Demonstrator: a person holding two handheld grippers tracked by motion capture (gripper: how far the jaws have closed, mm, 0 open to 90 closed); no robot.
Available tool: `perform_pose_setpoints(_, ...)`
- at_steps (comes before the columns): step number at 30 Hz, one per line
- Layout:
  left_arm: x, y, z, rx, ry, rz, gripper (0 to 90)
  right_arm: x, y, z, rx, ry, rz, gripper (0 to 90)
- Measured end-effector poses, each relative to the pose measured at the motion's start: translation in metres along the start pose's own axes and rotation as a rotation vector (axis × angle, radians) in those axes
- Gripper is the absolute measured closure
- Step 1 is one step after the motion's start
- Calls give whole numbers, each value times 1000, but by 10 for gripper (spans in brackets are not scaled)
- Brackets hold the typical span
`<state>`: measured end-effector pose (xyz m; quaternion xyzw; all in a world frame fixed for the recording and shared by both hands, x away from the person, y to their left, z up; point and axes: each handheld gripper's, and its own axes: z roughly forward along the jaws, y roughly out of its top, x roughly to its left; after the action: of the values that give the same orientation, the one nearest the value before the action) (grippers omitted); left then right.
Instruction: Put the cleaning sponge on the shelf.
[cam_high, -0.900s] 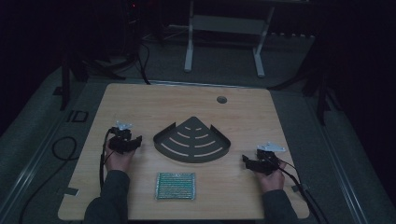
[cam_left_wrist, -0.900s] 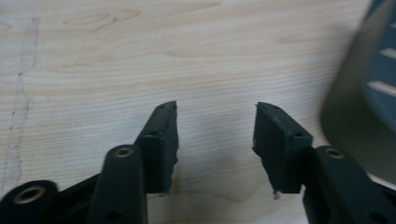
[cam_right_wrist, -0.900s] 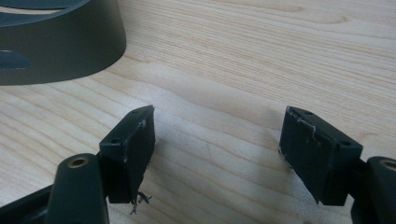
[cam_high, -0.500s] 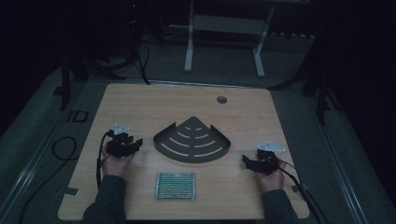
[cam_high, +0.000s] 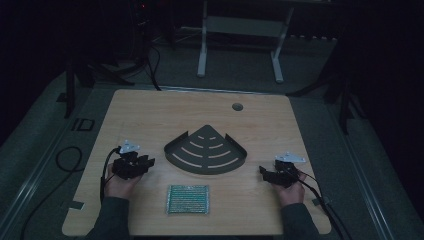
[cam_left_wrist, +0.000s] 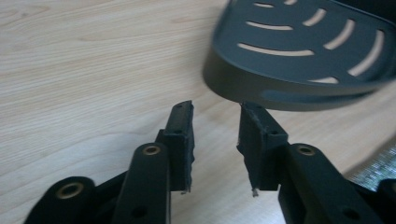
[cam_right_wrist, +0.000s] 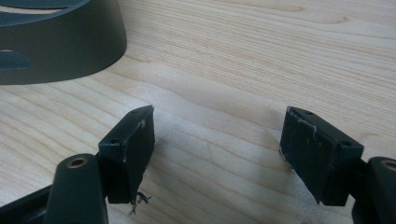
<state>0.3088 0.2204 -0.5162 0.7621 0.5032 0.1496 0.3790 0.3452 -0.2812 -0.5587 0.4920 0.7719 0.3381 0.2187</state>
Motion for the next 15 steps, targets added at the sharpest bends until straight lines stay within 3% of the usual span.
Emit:
perform_pose_setpoints(8,-10,-5,1,8,-65,35,850,0,0,0,0,0,0,258)
perform_pose_setpoints(9,-17,-5,0,10,-98,58,894,0,0,0,0,0,0,259)
perform_pose_setpoints(12,-22,-7,1,23,-122,81,898,0,0,0,0,0,-1,258)
perform_pose_setpoints(15,-22,-10,3,34,-150,77,899,0,0,0,0,1,-2,257)
